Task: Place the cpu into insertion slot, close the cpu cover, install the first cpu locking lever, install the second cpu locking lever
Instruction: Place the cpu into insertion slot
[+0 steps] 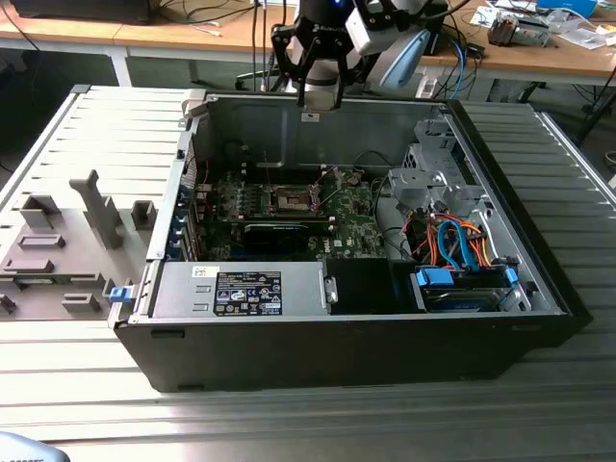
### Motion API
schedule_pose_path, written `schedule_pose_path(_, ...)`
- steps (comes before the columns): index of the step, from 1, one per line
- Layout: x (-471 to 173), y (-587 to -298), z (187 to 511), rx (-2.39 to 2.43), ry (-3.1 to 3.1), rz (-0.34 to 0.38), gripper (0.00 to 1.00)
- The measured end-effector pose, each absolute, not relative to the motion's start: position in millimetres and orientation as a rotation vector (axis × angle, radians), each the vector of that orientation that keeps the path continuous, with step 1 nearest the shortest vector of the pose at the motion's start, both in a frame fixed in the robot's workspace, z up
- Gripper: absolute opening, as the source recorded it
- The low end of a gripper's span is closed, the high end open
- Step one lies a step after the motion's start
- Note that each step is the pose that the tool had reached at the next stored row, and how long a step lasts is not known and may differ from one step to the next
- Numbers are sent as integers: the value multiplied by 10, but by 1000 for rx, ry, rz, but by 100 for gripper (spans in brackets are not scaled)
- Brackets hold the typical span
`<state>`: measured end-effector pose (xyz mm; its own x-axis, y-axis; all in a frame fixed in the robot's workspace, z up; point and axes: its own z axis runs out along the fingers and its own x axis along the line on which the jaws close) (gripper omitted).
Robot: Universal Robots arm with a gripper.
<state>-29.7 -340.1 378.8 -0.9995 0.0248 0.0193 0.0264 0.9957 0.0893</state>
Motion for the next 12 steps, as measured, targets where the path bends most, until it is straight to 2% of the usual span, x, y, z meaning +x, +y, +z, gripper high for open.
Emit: schedule_pose_path(12, -313, -3401, 3768, -40, -3120, -140, 55)
